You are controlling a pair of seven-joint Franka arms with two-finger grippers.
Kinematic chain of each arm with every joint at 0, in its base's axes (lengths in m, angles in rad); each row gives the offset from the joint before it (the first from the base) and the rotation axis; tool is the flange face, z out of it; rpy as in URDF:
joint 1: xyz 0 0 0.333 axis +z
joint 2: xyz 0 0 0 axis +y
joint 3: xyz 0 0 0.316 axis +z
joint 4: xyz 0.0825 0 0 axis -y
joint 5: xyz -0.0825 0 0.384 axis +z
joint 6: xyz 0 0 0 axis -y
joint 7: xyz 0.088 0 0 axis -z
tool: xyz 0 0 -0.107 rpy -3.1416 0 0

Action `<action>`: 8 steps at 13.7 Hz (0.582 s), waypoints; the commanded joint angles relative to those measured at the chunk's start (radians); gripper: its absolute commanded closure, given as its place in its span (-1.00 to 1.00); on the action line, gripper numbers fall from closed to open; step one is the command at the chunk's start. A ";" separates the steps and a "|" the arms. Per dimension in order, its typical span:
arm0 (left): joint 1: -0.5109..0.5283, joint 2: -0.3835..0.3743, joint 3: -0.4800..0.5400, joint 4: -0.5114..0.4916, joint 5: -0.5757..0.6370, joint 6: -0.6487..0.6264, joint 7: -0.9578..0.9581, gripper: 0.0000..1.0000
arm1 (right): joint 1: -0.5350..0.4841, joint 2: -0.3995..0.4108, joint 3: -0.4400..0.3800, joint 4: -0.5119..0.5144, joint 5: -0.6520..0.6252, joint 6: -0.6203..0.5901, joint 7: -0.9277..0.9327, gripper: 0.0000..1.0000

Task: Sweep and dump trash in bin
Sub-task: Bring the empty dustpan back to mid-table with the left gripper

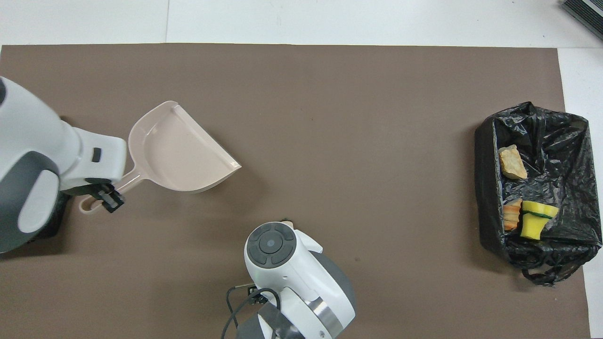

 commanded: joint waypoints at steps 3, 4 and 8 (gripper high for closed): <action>-0.201 0.095 0.024 0.019 -0.098 0.170 -0.506 1.00 | -0.156 -0.102 0.001 0.000 0.001 -0.110 -0.162 -1.00; -0.244 0.151 0.024 0.050 -0.124 0.203 -0.597 1.00 | -0.190 -0.121 -0.002 0.000 -0.003 -0.138 -0.199 -1.00; -0.368 0.248 0.024 0.064 -0.189 0.404 -0.909 1.00 | -0.306 -0.182 -0.002 0.000 -0.101 -0.218 -0.314 -1.00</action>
